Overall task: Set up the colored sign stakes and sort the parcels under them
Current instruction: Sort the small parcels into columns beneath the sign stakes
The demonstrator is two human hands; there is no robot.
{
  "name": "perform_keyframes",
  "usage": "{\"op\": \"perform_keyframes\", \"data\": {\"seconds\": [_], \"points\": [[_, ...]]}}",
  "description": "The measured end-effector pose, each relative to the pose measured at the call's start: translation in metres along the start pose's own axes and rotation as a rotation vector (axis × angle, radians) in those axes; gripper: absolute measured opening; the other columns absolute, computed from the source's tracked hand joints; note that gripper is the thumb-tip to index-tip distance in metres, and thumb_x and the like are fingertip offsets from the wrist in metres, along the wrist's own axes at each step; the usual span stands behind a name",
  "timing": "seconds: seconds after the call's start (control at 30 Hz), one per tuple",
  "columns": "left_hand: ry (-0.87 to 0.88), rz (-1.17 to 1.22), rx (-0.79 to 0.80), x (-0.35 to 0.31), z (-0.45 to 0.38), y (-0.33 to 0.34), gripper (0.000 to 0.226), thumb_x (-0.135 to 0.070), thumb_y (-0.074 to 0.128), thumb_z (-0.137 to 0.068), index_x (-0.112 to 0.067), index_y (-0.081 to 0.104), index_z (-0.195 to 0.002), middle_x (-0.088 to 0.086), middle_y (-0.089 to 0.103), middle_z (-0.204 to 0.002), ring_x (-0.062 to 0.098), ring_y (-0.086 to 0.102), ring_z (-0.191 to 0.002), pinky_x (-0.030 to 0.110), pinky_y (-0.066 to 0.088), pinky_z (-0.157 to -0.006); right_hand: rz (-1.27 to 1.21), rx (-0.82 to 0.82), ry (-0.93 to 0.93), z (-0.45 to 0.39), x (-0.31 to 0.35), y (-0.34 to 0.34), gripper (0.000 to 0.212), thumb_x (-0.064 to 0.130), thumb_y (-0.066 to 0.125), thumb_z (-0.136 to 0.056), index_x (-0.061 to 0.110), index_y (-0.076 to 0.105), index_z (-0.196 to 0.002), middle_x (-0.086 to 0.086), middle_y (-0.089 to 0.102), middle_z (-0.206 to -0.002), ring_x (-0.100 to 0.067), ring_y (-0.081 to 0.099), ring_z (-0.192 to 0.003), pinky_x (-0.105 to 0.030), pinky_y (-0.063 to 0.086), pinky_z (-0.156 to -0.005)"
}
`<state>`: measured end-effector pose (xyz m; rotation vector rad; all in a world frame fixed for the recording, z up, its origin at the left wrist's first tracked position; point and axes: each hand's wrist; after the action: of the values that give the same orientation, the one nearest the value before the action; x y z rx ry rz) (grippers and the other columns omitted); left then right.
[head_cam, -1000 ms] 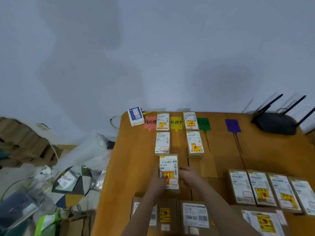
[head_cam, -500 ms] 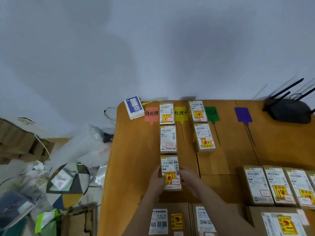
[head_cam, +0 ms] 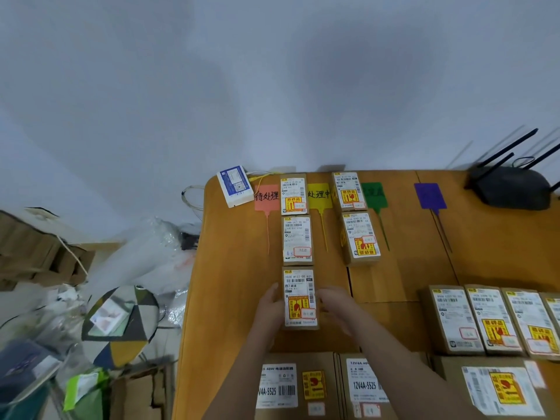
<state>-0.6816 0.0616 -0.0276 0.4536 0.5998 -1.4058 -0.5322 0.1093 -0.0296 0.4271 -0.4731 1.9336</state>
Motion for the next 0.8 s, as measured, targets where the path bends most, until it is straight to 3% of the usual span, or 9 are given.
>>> {"op": "perform_keyframes", "data": {"seconds": [0.1,0.2,0.33,0.43,0.57,0.63,0.73,0.8], "points": [[0.014,-0.042,-0.061,-0.004,0.007,-0.003,0.054,-0.010,0.045,-0.101,-0.015,0.030,-0.152,0.010,0.041,-0.152,0.024,0.047,-0.131,0.026,0.041,-0.088,0.054,-0.062,-0.008,0.011,0.006,-0.006,0.019,0.018,0.045,-0.100,0.011,0.058,-0.112,-0.004,0.061,-0.101,-0.021,0.057,-0.102,-0.038,0.048,-0.092],[0.039,-0.079,-0.100,-0.009,0.022,-0.004,0.050,-0.011,0.041,-0.102,-0.016,0.032,-0.151,0.010,0.041,-0.152,0.026,0.046,-0.132,0.028,0.040,-0.089,0.048,-0.106,-0.025,0.026,0.011,-0.011,0.025,0.019,0.045,-0.101,0.012,0.055,-0.123,-0.009,0.058,-0.118,-0.026,0.055,-0.114,-0.041,0.047,-0.098],[0.102,-0.071,-0.125,-0.018,0.050,-0.001,0.048,-0.012,0.044,-0.101,-0.017,0.035,-0.148,0.010,0.055,-0.134,0.011,0.060,-0.089,0.021,0.044,-0.061,0.004,-0.161,-0.052,0.052,0.014,-0.022,0.035,0.018,0.046,-0.100,0.009,0.052,-0.134,-0.011,0.055,-0.130,-0.027,0.054,-0.115,-0.042,0.046,-0.101],[0.172,-0.049,-0.172,-0.023,0.065,0.006,0.042,-0.013,0.047,-0.100,-0.014,0.045,-0.142,0.005,0.065,-0.101,0.006,0.060,-0.073,0.019,0.045,-0.056,-0.076,-0.178,-0.070,0.072,0.006,-0.033,0.039,0.019,0.048,-0.099,0.014,0.050,-0.137,-0.010,0.055,-0.132,-0.028,0.055,-0.115,-0.042,0.047,-0.100],[0.216,0.017,-0.116,-0.020,0.078,0.043,0.030,-0.013,0.045,-0.099,-0.019,0.059,-0.124,-0.001,0.059,-0.078,0.014,0.052,-0.066,0.029,0.045,-0.061,-0.130,-0.224,-0.097,0.104,-0.029,-0.065,0.026,0.017,0.047,-0.096,0.017,0.060,-0.119,-0.008,0.059,-0.119,-0.027,0.058,-0.111,-0.041,0.049,-0.098],[0.222,0.026,-0.036,-0.013,0.091,0.071,0.030,-0.011,0.044,-0.099,-0.023,0.061,-0.120,-0.002,0.060,-0.082,0.015,0.053,-0.071,0.032,0.045,-0.070,-0.151,-0.289,-0.113,0.120,-0.055,-0.088,0.020,0.015,0.049,-0.094,0.014,0.063,-0.109,-0.009,0.061,-0.110,-0.029,0.060,-0.106,-0.041,0.052,-0.092],[0.209,0.020,0.092,0.001,0.111,0.115,0.032,-0.011,0.043,-0.098,-0.027,0.057,-0.123,-0.002,0.060,-0.094,0.014,0.056,-0.083,0.037,0.047,-0.088,-0.230,-0.326,-0.103,0.142,-0.089,-0.128,0.020,0.013,0.050,-0.093,0.007,0.069,-0.098,-0.011,0.064,-0.089,-0.027,0.061,-0.081,-0.037,0.050,-0.071],[0.182,0.018,0.130,0.007,0.121,0.144,0.028,-0.015,0.045,-0.099,-0.024,0.057,-0.122,0.001,0.061,-0.097,0.017,0.057,-0.087,0.037,0.050,-0.085,-0.269,-0.356,-0.064,0.151,-0.104,-0.156,0.019,0.011,0.047,-0.096,0.005,0.065,-0.095,-0.014,0.062,-0.087,-0.028,0.061,-0.081,-0.038,0.050,-0.074]]}}
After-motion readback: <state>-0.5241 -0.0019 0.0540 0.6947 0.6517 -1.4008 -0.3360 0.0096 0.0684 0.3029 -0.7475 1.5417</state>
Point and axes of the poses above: each hand's wrist, its own z-axis away from the middle knuckle, its own y-axis out of the palm, x = y × z
